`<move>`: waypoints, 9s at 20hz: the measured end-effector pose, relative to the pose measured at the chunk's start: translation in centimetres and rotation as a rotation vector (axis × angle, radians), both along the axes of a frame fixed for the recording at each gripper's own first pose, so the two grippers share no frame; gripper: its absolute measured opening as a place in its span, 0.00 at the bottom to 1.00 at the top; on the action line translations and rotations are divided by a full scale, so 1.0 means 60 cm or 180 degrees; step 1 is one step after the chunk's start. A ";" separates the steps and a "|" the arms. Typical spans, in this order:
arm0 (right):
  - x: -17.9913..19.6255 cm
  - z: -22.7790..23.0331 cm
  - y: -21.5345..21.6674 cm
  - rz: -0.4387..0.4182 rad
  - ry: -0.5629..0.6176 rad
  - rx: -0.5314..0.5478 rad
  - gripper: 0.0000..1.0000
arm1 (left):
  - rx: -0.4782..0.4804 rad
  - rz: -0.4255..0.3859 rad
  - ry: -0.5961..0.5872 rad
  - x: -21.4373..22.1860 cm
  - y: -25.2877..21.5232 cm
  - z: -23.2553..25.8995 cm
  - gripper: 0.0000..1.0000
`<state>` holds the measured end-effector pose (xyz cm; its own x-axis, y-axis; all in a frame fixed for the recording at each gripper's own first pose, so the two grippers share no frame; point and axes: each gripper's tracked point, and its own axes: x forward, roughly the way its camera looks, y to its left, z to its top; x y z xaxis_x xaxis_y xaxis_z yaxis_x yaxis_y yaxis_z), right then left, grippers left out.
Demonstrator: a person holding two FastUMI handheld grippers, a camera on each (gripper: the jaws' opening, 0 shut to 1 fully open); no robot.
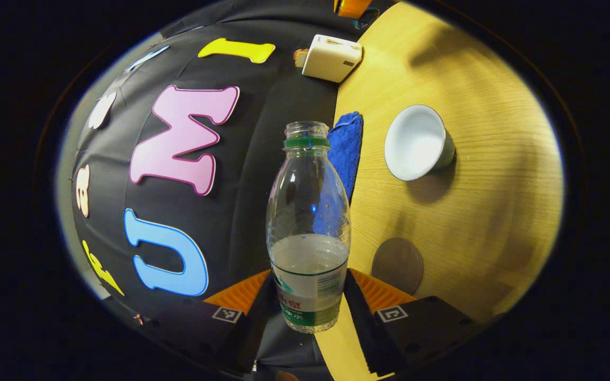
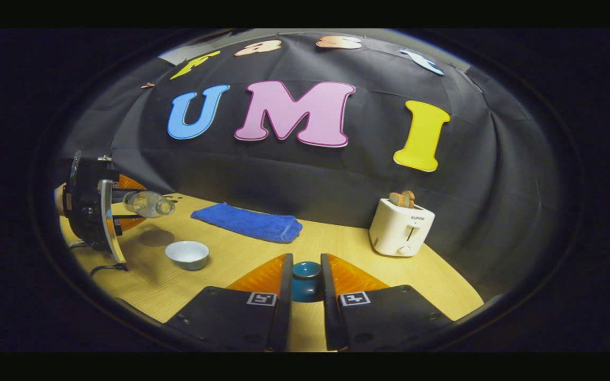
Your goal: Open the teacup lid with one hand, grasp the water bottle and pour water into the teacup with the other hand; after pouring, place the water bottle on the coaster and then close the teacup lid.
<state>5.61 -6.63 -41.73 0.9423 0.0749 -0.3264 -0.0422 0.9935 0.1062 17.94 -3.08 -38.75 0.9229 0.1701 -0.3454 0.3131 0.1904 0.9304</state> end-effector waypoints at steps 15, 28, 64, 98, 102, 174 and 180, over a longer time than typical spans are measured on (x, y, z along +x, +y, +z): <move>-0.011 0.001 -0.008 -0.0017 -0.0028 0.0010 0.29 | 0.0757 -0.0374 0.0049 0.029 0.006 0.002 0.77; -0.015 0.000 -0.012 -0.0047 -0.0023 -0.0018 0.29 | 0.1113 -0.0515 -0.0017 0.037 0.016 0.000 0.78; -0.021 0.009 -0.028 -0.0176 -0.0166 0.0004 0.29 | 0.2179 -0.1348 -0.0586 0.104 -0.032 0.116 0.78; 0.005 0.053 0.053 -0.0036 -0.0253 0.0082 0.29 | -0.2064 0.0023 -0.0348 0.033 0.055 0.102 0.77; 0.010 0.067 0.074 0.0014 -0.0284 0.0065 0.29 | -0.3191 0.0172 -0.0300 -0.004 0.028 0.131 0.77; 0.097 -0.047 0.349 0.0845 0.0232 0.0804 0.65 | -0.4580 0.0711 -0.0186 0.014 0.005 -0.039 0.93; 0.092 0.001 0.315 0.0653 -0.0041 0.0748 0.87 | -0.4505 0.0835 -0.0145 -0.028 0.012 -0.047 0.93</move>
<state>11.11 12.25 -41.67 0.9037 0.3359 -0.2657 -0.2421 0.9124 0.3300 16.26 -2.36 -41.54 0.9340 -0.1208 -0.3363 0.1004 0.9919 -0.0775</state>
